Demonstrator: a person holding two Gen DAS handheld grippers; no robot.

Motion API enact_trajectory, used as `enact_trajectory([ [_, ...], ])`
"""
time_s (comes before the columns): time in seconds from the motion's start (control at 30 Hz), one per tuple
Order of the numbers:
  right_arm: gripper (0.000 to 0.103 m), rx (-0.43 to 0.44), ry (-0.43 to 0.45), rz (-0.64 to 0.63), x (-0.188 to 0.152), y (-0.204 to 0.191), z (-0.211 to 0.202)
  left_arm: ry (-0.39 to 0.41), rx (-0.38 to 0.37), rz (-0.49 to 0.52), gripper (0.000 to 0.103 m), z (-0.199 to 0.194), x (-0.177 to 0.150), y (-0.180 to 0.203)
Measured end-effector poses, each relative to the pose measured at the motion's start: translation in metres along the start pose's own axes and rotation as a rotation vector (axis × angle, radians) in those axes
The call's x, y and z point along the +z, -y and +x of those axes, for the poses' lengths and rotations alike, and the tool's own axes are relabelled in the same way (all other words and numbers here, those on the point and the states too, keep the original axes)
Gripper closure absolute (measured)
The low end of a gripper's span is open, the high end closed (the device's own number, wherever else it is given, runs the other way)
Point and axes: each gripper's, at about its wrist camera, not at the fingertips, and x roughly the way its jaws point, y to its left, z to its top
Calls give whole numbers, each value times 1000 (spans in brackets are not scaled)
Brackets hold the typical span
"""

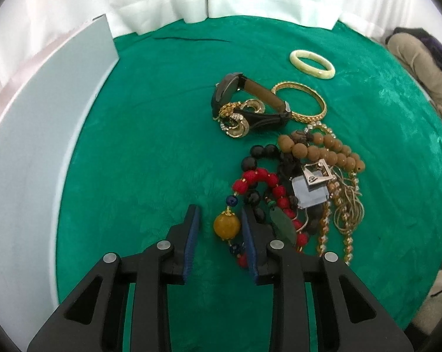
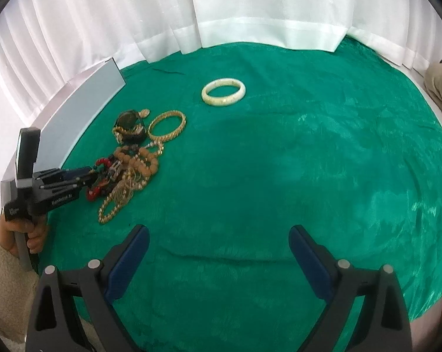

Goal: Organize jewelry
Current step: 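Lower the left tool onto the red beaded bracelet and close it, then grasp the gold bangle with the right tool while the left tool holds the red bracelet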

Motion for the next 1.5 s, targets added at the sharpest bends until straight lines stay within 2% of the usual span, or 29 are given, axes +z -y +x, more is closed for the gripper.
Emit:
enact_trajectory([
  [0.07, 5, 6, 14, 10, 11, 4, -2, 0, 19, 27, 74, -1, 1, 4],
  [0.13, 5, 6, 33, 22, 22, 8, -5, -7, -11, 24, 87, 0, 2, 4],
  [0.23, 5, 3, 55, 22, 33, 11, -8, -11, -11, 5, 88, -1, 2, 4],
  [0.3, 5, 17, 52, 19, 42, 13, -6, -21, -43, -56, 88, -6, 0, -3],
  [0.47, 5, 105, 14, 47, 64, 23, 14, 24, -171, -208, 88, -45, -11, -30],
  [0.57, 6, 129, 0, -57, 81, 9, 40, 48, -223, -274, 88, -68, -19, -41],
  [0.6, 19, 148, -10, -109, 87, 1, 50, 53, -224, -283, 88, -72, -21, -43],
  [0.63, 47, 176, -27, -161, 92, -8, 62, 62, -224, -290, 88, -78, -23, -44],
  [0.67, 56, 204, -53, -212, 99, -19, 76, 72, -225, -296, 88, -83, -24, -45],
  [0.7, 62, 218, -69, -246, 104, -27, 86, 80, -227, -305, 88, -88, -25, -46],
  [0.83, 65, 275, -107, -410, 119, -64, 119, 100, -266, -350, 88, -104, -30, -49],
  [0.93, 65, 281, -148, -483, 123, -84, 136, 114, -287, -369, 88, -114, -32, -53],
  [1.07, 65, 251, -199, -548, 121, -104, 158, 125, -299, -386, 88, -123, -35, -58],
  [1.1, 66, 244, -187, -568, 121, -109, 159, 129, -295, -387, 88, -126, -36, -59],
  [1.17, 75, 220, -193, -604, 121, -113, 161, 134, -284, -390, 88, -129, -38, -60],
  [1.2, 90, 199, -196, -610, 123, -115, 162, 136, -278, -393, 88, -131, -39, -61],
  [1.23, 98, 189, -205, -606, 124, -115, 163, 139, -272, -398, 88, -133, -40, -62],
  [1.37, 98, 214, -220, -502, 135, -99, 157, 158, -252, -418, 88, -148, -43, -69],
  [1.43, 98, 240, -209, -425, 141, -86, 142, 174, -240, -429, 88, -160, -42, -75],
  [1.5, 98, 263, -182, -409, 147, -84, 124, 202, -216, -440, 88, -179, -40, -83],
])
